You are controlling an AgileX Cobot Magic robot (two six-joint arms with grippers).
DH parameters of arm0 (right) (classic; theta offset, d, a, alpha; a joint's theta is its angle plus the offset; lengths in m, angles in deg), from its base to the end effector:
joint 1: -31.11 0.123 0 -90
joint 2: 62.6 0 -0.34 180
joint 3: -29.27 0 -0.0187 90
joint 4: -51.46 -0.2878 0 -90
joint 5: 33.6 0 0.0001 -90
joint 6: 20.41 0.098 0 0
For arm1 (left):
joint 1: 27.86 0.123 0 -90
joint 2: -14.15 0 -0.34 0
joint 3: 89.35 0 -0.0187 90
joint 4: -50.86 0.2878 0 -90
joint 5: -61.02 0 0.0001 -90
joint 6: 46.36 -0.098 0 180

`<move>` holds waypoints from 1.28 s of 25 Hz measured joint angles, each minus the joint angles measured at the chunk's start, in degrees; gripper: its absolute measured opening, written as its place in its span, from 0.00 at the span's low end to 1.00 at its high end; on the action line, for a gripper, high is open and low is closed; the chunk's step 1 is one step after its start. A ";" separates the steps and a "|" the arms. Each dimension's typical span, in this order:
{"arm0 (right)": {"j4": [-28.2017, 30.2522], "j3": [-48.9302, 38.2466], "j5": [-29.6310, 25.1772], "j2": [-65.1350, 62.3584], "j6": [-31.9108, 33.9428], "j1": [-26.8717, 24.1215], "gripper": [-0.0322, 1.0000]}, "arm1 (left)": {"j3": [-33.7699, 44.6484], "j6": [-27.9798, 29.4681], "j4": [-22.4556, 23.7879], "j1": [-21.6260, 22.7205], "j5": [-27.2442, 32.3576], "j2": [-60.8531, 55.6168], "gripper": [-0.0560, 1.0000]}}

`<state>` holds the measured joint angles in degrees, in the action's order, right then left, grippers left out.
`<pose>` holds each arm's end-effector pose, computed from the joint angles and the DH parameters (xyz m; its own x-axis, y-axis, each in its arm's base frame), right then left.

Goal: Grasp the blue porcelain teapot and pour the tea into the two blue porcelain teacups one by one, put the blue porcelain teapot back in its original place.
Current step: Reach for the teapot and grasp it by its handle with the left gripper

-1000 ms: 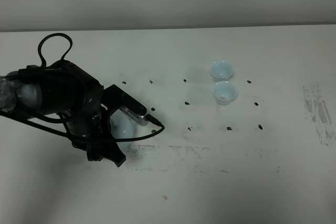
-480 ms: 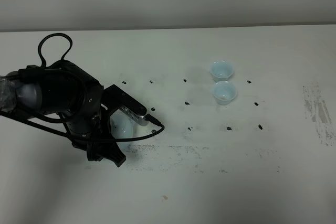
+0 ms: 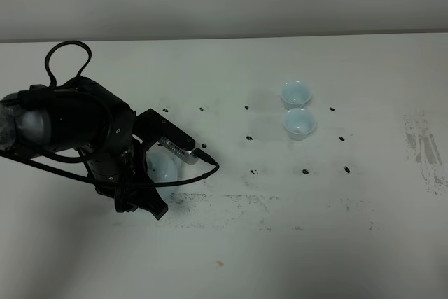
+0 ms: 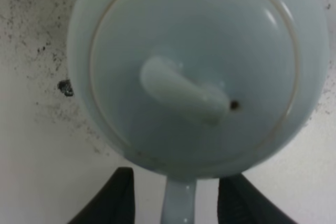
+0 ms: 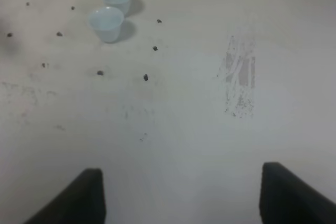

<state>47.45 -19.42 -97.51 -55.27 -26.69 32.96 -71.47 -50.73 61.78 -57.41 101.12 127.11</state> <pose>-0.0244 0.0054 0.2939 -0.4895 -0.0944 -0.8669 -0.1256 0.9914 -0.0371 0.3353 -0.1763 0.1661 -0.7324 0.6673 -0.1356 0.6497 0.7444 0.1541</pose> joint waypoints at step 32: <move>0.00 0.00 0.00 0.00 0.00 0.00 0.60 | 0.00 0.07 0.00 0.00 -0.97 0.36 0.16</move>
<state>47.45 -19.42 -97.51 -55.27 -26.69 32.96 -71.47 -50.66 61.78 -57.41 100.14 127.47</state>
